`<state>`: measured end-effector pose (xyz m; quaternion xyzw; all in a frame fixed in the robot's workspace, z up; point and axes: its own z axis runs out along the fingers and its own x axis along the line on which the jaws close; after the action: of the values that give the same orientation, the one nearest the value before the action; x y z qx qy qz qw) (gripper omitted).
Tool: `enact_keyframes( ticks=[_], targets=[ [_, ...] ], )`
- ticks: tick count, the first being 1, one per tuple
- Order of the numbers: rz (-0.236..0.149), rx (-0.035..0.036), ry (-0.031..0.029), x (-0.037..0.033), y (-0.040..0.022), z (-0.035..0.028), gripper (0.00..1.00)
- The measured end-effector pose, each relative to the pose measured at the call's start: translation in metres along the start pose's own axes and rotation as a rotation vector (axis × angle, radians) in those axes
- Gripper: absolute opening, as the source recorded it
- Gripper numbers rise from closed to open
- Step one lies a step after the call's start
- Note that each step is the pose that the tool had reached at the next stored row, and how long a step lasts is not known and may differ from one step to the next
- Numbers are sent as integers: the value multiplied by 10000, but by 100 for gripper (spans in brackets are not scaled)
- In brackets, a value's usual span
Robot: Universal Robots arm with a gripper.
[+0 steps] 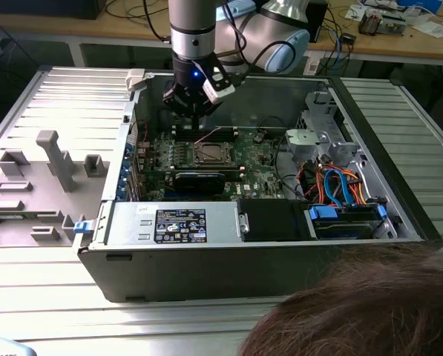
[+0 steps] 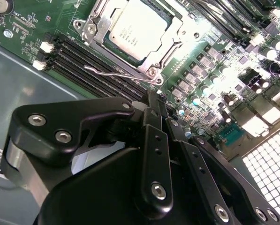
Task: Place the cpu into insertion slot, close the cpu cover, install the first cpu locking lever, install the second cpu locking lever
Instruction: 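Install the first cpu locking lever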
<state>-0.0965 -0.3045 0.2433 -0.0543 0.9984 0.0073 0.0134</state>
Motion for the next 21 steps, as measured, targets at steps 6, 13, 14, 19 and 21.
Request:
enact_keyframes(
  ticks=[6, 13, 14, 19, 21],
  targets=[
    [0, 0, 0, 1, 0, 32, 11],
    [0, 0, 0, 2, -1, 60, 11],
    [0, 0, 0, 2, -1, 65, 11],
    [0, 0, 1, 2, -1, 88, 11],
    [0, 0, 0, 3, -1, 101, 11]
  ],
)
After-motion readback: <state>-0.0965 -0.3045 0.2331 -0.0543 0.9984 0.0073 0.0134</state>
